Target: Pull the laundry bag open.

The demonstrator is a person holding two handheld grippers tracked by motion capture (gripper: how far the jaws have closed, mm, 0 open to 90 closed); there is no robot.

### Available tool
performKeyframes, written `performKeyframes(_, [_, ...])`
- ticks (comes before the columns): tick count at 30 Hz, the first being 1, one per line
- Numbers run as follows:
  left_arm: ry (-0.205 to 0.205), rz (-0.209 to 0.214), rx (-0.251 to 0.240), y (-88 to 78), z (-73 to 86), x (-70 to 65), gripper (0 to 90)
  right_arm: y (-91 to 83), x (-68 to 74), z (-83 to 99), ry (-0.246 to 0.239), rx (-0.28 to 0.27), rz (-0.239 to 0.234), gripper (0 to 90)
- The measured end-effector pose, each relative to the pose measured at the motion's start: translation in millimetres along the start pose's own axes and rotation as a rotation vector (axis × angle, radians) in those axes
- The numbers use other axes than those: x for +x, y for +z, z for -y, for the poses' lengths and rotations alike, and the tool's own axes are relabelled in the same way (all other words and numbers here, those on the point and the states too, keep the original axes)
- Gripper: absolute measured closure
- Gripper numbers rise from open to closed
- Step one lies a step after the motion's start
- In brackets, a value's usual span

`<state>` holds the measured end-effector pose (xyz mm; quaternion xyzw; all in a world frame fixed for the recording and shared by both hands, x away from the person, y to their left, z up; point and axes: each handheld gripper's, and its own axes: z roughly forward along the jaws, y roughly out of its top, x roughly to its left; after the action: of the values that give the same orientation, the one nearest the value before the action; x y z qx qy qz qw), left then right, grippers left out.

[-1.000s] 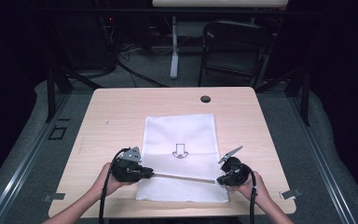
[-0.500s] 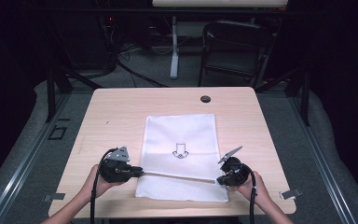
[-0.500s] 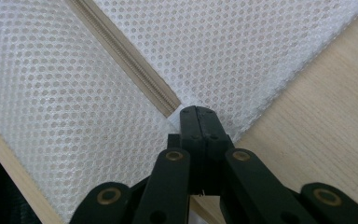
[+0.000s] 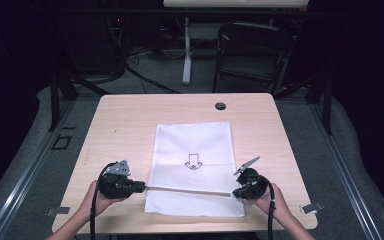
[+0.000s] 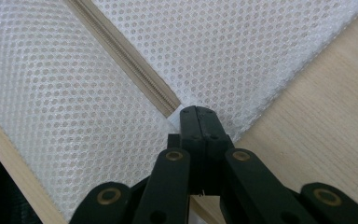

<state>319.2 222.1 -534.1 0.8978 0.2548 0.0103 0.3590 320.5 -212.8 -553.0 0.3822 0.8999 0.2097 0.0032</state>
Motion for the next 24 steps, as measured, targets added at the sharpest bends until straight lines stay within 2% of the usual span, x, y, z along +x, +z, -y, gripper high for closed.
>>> performKeyframes(4, [-0.010,0.008,0.002,2.0,0.4,0.3,81.6,1.6,1.2,1.4,0.020,-0.027,-0.002,90.0])
performKeyframes(6, [-0.013,0.012,0.010,2.4,-0.3,1.1,81.4,0.5,0.6,1.4,-0.015,-0.015,0.010,90.0])
performKeyframes(8, [-0.023,0.019,0.007,3.4,-0.2,1.8,80.8,2.2,2.4,3.2,-0.002,-0.049,0.008,90.0])
performKeyframes(9, [-0.032,0.030,0.002,4.0,0.1,2.2,80.5,0.8,1.3,3.0,-0.019,-0.034,0.003,90.0])
performKeyframes(10, [-0.035,0.033,0.007,4.1,-0.1,2.8,79.9,0.7,1.2,3.4,-0.015,-0.037,0.005,90.0])
performKeyframes(11, [-0.040,0.053,0.009,4.5,-0.4,3.5,78.7,0.4,1.4,3.6,-0.030,-0.035,0.007,90.0])
performKeyframes(12, [-0.045,0.061,0.005,4.7,-0.9,3.4,76.9,2.0,2.9,4.9,-0.017,-0.063,0.006,89.3])
performKeyframes(13, [-0.046,0.064,0.010,4.6,-1.9,3.6,73.9,0.3,1.4,4.6,-0.029,-0.048,0.008,86.8])
performKeyframes(15, [-0.059,0.067,0.003,3.9,-3.6,4.0,66.1,-0.9,1.7,4.4,-0.033,-0.057,-0.025,74.3])
performKeyframes(18, [-0.082,0.050,-0.004,1.1,-6.8,3.8,54.7,-5.0,5.5,2.2,-0.069,-0.055,-0.007,66.8])
performKeyframes(20, [-0.091,0.036,-0.005,-1.7,-9.2,2.9,46.7,-9.5,8.1,0.6,-0.067,-0.080,0.005,62.0])
performKeyframes(24, [-0.116,-0.006,-0.023,-12.2,-14.4,-0.6,33.1,-22.3,11.6,-1.6,-0.073,-0.109,0.022,45.1])
